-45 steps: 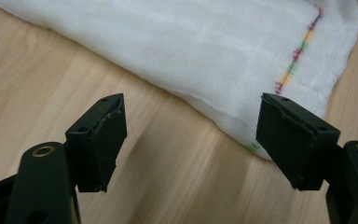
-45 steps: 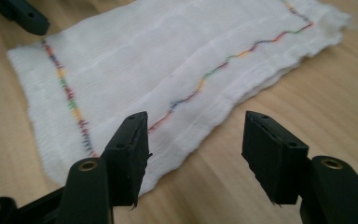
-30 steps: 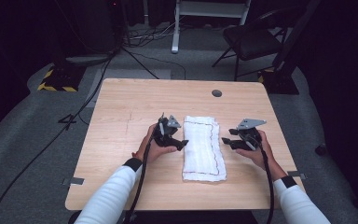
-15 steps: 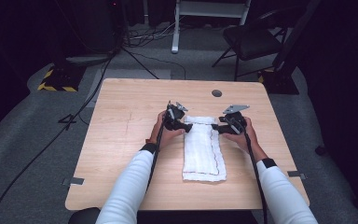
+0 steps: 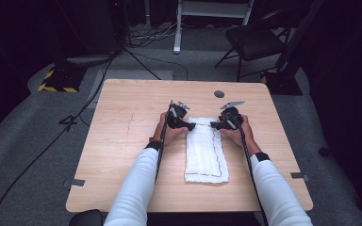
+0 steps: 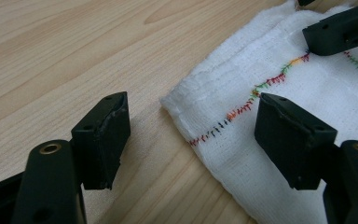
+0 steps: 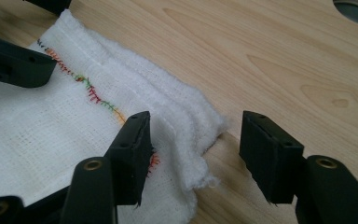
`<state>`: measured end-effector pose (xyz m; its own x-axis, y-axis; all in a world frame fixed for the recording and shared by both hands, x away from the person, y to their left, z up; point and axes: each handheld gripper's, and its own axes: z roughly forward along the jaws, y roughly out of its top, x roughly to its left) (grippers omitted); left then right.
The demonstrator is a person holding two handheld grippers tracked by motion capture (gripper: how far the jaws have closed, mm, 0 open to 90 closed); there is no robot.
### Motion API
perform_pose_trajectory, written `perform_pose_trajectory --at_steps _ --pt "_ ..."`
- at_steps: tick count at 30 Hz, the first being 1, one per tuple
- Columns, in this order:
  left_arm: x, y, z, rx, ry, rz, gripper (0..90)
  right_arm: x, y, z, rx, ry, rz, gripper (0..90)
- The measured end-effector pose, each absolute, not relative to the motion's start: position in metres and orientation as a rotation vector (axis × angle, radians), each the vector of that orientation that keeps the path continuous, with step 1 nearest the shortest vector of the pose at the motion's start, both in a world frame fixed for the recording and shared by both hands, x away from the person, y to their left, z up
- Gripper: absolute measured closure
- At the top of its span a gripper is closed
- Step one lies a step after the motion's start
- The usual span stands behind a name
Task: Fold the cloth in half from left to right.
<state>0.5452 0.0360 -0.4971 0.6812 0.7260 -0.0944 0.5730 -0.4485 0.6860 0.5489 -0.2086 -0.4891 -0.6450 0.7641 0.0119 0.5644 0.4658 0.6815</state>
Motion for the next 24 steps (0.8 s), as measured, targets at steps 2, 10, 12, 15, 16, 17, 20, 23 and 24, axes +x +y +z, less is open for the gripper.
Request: perform_pose_trajectory --at_steps 2,10,12,15,16,17,20,23,24 --pt "0.545 0.034 -0.496 2.206 0.981 0.299 27.0 0.55 -0.21 -0.49 1.157 2.424 0.979 45.2" --pt "0.543 0.033 -0.493 2.216 0.909 0.183 69.1 0.548 -0.208 -0.489 1.131 2.493 1.034 72.7" --pt "0.543 0.033 -0.492 2.218 0.902 0.171 75.7 0.547 -0.206 -0.488 1.109 2.511 1.029 79.5" --pt "0.543 0.031 -0.49 2.222 0.896 0.185 79.4 0.546 -0.203 -0.487 1.078 2.511 1.0 82.8" --pt "0.543 0.031 -0.489 2.231 0.892 0.197 79.9 0.545 -0.202 -0.486 1.073 2.51 0.988 83.2" --pt "0.544 0.031 -0.487 2.224 0.892 0.204 80.2 0.545 -0.201 -0.485 1.07 2.503 0.984 83.5" --pt "0.546 0.032 -0.479 2.224 0.883 0.22 80.7 0.544 -0.199 -0.483 1.059 2.481 0.982 84.1" --pt "0.547 0.033 -0.469 2.214 0.879 0.259 80.7 0.543 -0.198 -0.475 1.046 2.44 1.004 84.5" --pt "0.548 0.034 -0.465 2.216 0.869 0.265 80.7 0.542 -0.197 -0.472 1.036 2.423 1.014 84.6"
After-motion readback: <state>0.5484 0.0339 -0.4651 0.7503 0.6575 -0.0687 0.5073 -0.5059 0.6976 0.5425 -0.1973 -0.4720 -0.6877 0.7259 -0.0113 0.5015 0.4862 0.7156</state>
